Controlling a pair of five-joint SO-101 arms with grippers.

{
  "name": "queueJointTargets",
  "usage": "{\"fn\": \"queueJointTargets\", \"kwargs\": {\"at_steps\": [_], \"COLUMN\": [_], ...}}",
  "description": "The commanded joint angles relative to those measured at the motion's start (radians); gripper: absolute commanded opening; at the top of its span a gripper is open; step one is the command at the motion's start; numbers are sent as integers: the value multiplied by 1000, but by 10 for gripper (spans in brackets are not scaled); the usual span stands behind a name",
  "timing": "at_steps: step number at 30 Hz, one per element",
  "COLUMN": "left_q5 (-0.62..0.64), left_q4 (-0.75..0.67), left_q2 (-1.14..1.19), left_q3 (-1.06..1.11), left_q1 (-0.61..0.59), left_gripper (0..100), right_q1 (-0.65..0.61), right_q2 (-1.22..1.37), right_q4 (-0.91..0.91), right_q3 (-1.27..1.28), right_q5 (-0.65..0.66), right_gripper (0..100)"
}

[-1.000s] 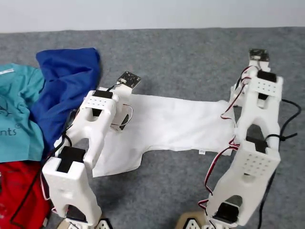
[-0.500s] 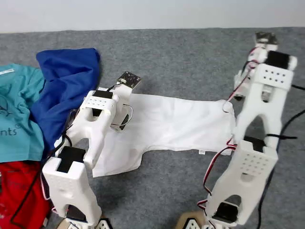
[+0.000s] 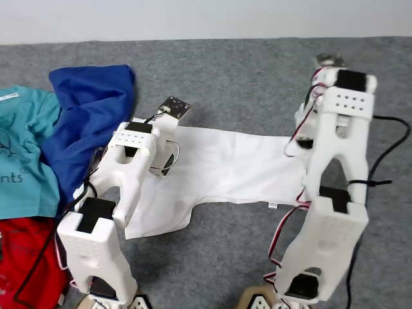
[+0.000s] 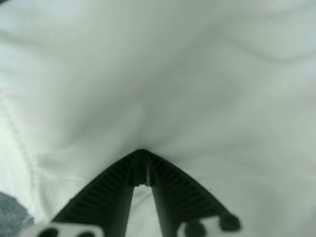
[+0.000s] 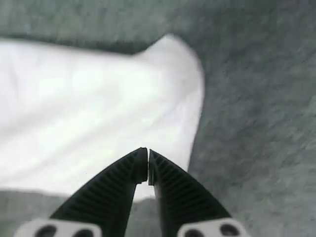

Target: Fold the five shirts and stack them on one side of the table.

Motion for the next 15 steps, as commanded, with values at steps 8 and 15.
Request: {"fn": "queueJointTargets", "kwargs": {"at_steps": [8,15], "left_q5": [-8,-38], "left_q4": [8,8], "left_q2": [2,3], "left_q3": [-24,-25], "left_q1": [3,6], "left_gripper": [3,3], "right_q1": [-81,-54], "right_q2": [-143,-134], "right_q4": [-231,-421], "right_q3": [454,694], "right_q5": [-3,0], "right_gripper": [9,9]}}
